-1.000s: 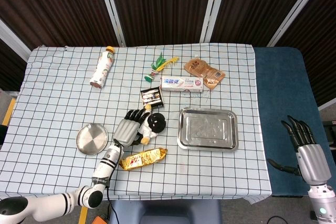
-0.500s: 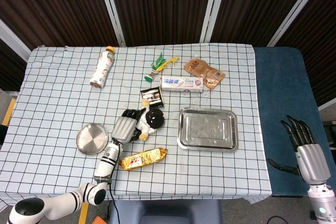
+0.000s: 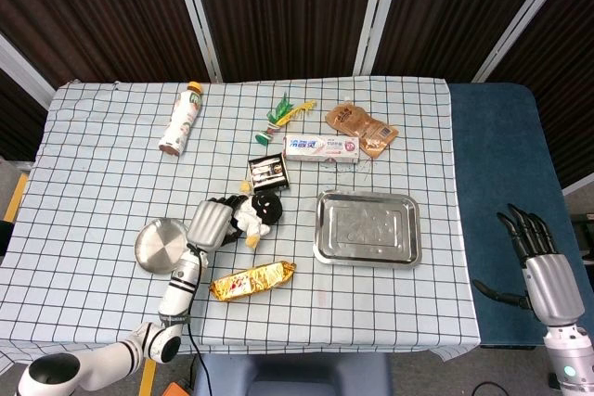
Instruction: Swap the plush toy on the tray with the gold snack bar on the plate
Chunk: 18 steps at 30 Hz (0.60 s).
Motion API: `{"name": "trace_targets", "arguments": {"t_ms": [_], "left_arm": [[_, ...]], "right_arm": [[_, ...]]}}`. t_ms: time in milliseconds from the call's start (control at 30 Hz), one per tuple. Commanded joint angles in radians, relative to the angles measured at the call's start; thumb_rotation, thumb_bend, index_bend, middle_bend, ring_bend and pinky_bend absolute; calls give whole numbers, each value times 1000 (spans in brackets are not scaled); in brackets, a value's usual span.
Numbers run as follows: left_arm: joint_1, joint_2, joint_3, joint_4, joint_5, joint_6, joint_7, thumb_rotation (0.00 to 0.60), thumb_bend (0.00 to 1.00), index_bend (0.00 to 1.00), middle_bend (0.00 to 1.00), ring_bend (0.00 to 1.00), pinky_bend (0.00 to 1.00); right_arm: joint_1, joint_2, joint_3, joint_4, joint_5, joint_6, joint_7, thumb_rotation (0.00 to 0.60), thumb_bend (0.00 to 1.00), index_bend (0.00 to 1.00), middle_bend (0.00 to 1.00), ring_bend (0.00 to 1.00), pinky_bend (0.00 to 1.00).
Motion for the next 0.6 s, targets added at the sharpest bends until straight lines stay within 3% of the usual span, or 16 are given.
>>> {"name": "trace_targets", "arguments": {"t_ms": [33, 300, 467, 600], "left_arm": [[51, 112, 16, -131, 16, 53, 44, 600, 478, 551, 596, 560, 601], [186, 360, 76, -365, -40, 77, 135, 600, 478, 550, 583, 551, 600], [245, 413, 122, -370, -25, 102, 114, 600, 479, 550, 581, 549, 600], [269, 417, 131, -348, -25, 106, 84, 600, 479, 550, 581, 549, 600]], "right_arm": [[0, 1, 0, -2, 1, -1, 1, 600, 93, 42, 0, 0, 0], [-1, 0, 1, -4, -1, 4, -2, 600, 93, 44, 0, 0, 0], [1, -4, 4, -5, 10, -6, -10, 600, 93, 44, 0, 0, 0], [2, -6, 5, -6, 13, -11, -18, 600, 93, 45, 0, 0, 0]]}}
